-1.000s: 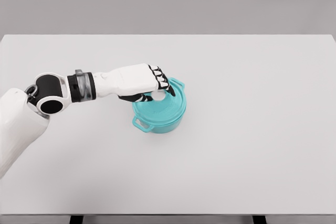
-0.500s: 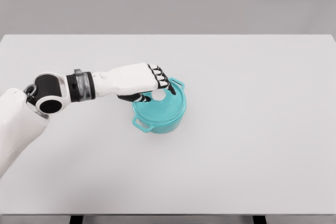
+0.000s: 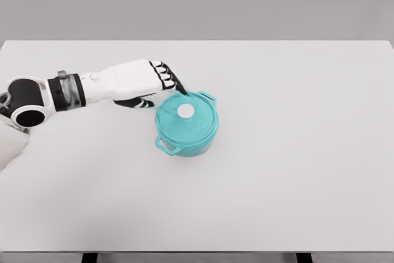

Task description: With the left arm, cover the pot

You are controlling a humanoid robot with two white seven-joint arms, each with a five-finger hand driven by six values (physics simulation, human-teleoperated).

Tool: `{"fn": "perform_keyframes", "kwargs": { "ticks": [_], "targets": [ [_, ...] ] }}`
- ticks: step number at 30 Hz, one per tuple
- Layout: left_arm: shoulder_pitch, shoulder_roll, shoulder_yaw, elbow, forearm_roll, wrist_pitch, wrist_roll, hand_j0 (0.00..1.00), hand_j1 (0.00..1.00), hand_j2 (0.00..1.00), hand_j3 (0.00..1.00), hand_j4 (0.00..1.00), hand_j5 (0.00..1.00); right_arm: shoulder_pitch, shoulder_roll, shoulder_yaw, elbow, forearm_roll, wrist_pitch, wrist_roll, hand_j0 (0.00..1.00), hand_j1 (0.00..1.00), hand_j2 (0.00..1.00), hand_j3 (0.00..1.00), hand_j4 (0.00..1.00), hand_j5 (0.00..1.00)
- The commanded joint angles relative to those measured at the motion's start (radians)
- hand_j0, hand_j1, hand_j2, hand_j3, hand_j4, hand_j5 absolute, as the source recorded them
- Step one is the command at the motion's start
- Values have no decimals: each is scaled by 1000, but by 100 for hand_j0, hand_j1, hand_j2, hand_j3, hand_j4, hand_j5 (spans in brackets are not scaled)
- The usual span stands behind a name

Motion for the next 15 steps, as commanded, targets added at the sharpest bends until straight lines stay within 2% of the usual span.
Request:
{"fn": "perform_keyframes", "kwargs": {
  "ticks": [1, 2, 3, 4, 6, 8, 11, 15],
  "targets": [
    [0, 78, 64, -10, 20, 3, -1, 96, 96, 96, 96, 96, 96, 0, 0, 0, 0, 0, 0, 0, 100, 100, 100, 100, 100, 100],
    [2, 111, 69, -10, 31, 3, -1, 100, 100, 100, 100, 100, 100, -2, 0, 0, 0, 0, 0, 0, 100, 100, 100, 100, 100, 100],
    [2, 164, 70, -7, 54, 3, -2, 100, 100, 100, 100, 100, 100, 0, 0, 0, 1, 0, 0, 0, 100, 100, 100, 100, 100, 100],
    [2, 183, 72, -2, 69, 3, -2, 100, 100, 100, 100, 100, 100, 0, 0, 0, 0, 0, 0, 0, 100, 100, 100, 100, 100, 100],
    [46, 241, 105, 28, 110, 3, -5, 100, 100, 100, 100, 100, 100, 0, 0, 0, 0, 0, 0, 0, 100, 100, 100, 100, 100, 100],
    [95, 255, 165, 65, 106, 3, -8, 100, 100, 100, 100, 100, 100, 0, 0, 0, 1, 0, 0, 0, 100, 100, 100, 100, 100, 100],
    [100, 255, 170, 119, 109, 3, -7, 100, 100, 100, 100, 100, 100, 0, 0, 0, 1, 0, 0, 0, 100, 100, 100, 100, 100, 100],
    [106, 253, 170, 121, 106, 3, -7, 100, 100, 100, 100, 100, 100, 0, 0, 0, 1, 0, 0, 0, 100, 100, 100, 100, 100, 100]
  ]
}}
